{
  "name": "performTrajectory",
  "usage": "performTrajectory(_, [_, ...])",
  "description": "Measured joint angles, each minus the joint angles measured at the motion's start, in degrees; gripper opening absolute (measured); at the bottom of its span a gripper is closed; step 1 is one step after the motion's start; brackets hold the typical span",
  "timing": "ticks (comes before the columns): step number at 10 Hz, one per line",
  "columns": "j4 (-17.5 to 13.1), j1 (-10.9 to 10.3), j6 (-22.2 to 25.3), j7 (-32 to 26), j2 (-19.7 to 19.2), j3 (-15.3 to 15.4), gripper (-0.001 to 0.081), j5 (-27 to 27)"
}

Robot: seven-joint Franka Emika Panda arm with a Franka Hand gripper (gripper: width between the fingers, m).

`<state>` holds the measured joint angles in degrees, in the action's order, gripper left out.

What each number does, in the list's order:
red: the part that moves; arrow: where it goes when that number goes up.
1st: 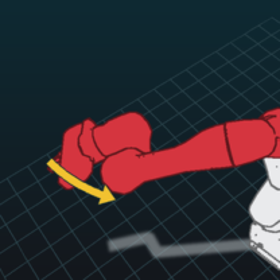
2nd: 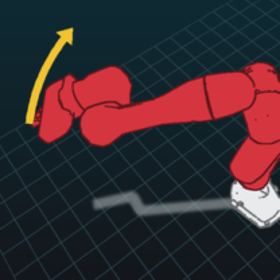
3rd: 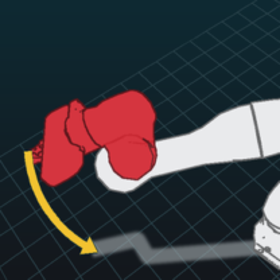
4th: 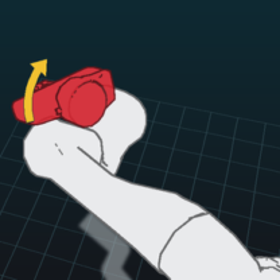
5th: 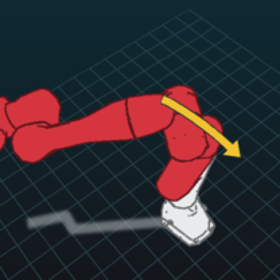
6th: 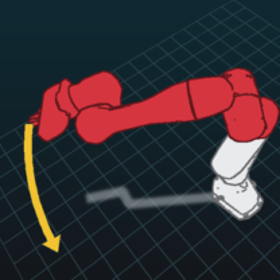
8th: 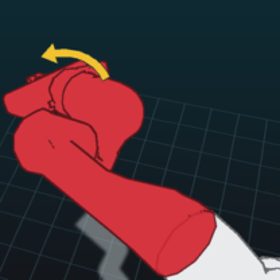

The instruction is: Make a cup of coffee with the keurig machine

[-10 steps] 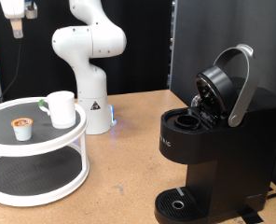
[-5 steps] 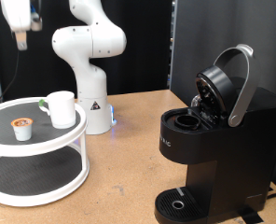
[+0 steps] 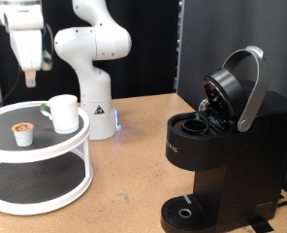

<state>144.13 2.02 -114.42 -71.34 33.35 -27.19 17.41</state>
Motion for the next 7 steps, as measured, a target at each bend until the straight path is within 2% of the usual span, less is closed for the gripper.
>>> performTrajectory(3, [4.52, 1.47, -7.47, 2.06, -1.98, -1.07, 0.0802, 1.51])
performTrajectory(7, [8.22, 3.36, -14.90, 5.14, -5.59, -1.31, 0.0802, 4.61])
